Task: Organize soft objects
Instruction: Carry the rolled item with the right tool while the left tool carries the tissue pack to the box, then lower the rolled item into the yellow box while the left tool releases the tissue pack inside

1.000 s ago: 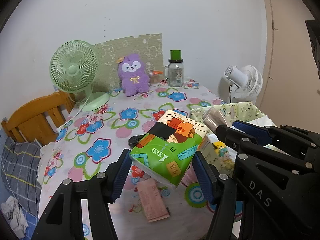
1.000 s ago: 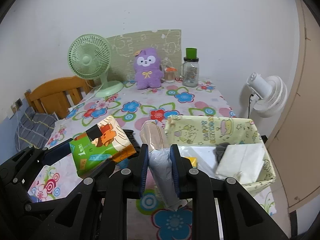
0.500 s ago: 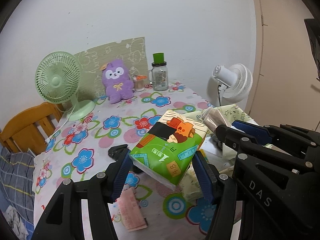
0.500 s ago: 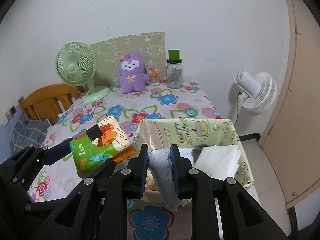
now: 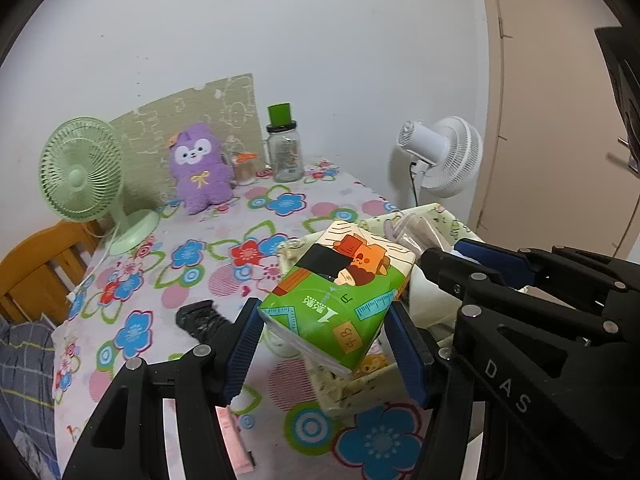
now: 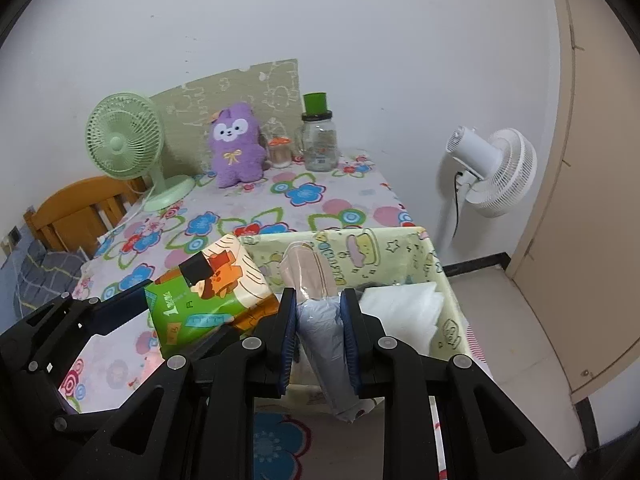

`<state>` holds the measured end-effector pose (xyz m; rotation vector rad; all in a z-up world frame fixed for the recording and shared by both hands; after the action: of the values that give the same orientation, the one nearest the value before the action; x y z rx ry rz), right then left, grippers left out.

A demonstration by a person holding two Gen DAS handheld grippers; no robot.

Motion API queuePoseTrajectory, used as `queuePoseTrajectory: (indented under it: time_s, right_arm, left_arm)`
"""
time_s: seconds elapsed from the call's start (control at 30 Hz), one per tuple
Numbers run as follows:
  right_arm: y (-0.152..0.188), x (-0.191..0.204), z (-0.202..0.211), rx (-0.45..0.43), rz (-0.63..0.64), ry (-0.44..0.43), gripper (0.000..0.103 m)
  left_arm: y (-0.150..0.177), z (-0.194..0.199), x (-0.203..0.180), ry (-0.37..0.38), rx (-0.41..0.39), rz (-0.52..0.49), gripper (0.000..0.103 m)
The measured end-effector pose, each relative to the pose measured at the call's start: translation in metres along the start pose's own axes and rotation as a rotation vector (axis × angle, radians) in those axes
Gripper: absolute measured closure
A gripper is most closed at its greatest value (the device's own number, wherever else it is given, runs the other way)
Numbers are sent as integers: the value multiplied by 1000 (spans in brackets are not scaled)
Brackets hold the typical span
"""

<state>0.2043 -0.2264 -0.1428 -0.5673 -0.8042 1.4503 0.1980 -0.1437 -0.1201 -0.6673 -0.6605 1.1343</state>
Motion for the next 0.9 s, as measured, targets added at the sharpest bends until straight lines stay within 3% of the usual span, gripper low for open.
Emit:
queuePoseTrajectory:
  time_s: [0.7, 0.73, 0.83, 0.9]
  right_arm:
    - [-2, -41, -27, 40, -62, 60, 79]
    - [-3, -42, -29, 42, -63, 62, 79]
    - [-4, -44, -34, 48, -66, 66, 79]
    - [-5, -43, -37, 50, -67, 64, 79]
  left_arm:
    - [-10, -50, -30, 59, 58, -36, 37]
    - [-10, -53, -31, 62, 63, -43, 35]
    - [-13, -58, -31, 56, 66, -45, 14]
    - [-14, -58, -30, 61, 64, -46, 13]
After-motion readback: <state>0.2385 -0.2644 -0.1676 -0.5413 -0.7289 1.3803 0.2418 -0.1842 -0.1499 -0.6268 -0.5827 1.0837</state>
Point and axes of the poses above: each gripper's, at about its wrist camera, not at the fingertips, and z roughly against the way its jaws point, x to its left, y to its underside, the point moved 8 cm from there along -z, roughly the way its jaws point, and after that the axes turned 3 degrees about -z, right-handed, at the moved point
